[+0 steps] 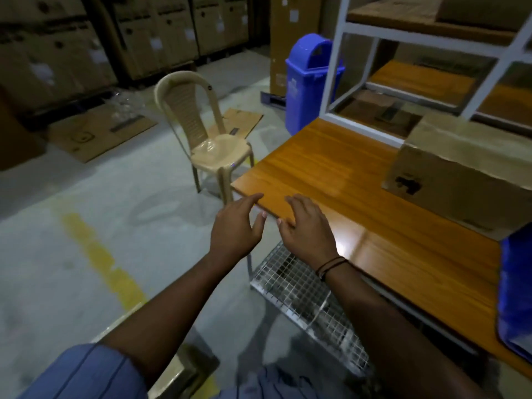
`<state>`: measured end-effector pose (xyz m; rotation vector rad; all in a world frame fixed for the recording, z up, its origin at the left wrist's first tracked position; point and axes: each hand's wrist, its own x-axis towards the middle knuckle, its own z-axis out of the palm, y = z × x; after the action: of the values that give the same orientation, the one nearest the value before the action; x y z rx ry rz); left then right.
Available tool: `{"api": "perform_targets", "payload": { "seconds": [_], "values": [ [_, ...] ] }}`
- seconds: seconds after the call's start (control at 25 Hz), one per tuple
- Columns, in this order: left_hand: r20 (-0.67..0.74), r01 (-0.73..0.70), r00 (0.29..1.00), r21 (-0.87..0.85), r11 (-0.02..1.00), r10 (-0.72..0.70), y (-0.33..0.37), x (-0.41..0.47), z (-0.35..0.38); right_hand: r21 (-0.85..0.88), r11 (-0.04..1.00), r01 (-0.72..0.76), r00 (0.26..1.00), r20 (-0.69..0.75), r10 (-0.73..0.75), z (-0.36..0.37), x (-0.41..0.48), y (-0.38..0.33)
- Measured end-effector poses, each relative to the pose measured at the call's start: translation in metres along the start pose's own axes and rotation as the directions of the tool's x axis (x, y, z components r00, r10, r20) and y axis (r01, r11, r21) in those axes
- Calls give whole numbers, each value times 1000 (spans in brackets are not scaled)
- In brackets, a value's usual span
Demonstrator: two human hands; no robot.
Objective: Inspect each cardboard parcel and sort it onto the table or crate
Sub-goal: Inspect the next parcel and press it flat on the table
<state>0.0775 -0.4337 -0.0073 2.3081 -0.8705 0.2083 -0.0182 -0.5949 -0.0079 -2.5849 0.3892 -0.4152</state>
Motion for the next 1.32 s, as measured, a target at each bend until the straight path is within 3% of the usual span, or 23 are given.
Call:
{"api": "perform_targets", "payload": {
  "seconds": [0.12,0.28,0.56,0.68,0.8,0.88,0.92,1.0,1.04,1.12,1.2,1.24,1.32],
  "values": [
    [-6,182,983,-129,975,-184,-42,-42,-41,235,971,-47,996,80,29,33,-7,-55],
    [-1,404,902,-355,843,-433,-107,-103,-91,492,834,-250,958,248,141,80,-25,-132],
    [29,625,691,-526,577,-722,-195,-208,-150,566,692,-449,866,467,180,173,-68,-232],
    [59,698,564,-567,437,-824,-230,-258,-159,551,600,-580,775,600,198,211,-83,-263],
    [117,767,393,-590,254,-912,-267,-311,-154,445,627,-639,680,708,191,252,-98,-281],
    [191,748,260,-660,72,-946,-282,-341,-150,388,582,-715,589,783,201,279,-107,-286],
    [261,684,182,-726,-69,-948,-288,-353,-148,360,550,-754,539,817,205,293,-110,-287],
    [429,418,70,-833,-364,-901,-304,-370,-144,297,492,-819,447,867,222,324,-114,-284],
    [488,281,45,-843,-458,-872,-311,-377,-139,265,454,-850,402,884,237,337,-117,-280],
    [541,142,19,-834,-533,-841,-330,-391,-123,222,377,-899,329,910,250,363,-120,-268],
    [538,121,-4,-837,-534,-843,-349,-403,-100,189,350,-917,290,920,264,393,-121,-252],
    [535,123,-19,-837,-533,-845,-359,-407,-87,177,404,-898,302,914,271,410,-118,-243],
    [521,156,-41,-840,-520,-853,-379,-414,-65,142,614,-776,393,871,295,447,-113,-222]
  ]
}}
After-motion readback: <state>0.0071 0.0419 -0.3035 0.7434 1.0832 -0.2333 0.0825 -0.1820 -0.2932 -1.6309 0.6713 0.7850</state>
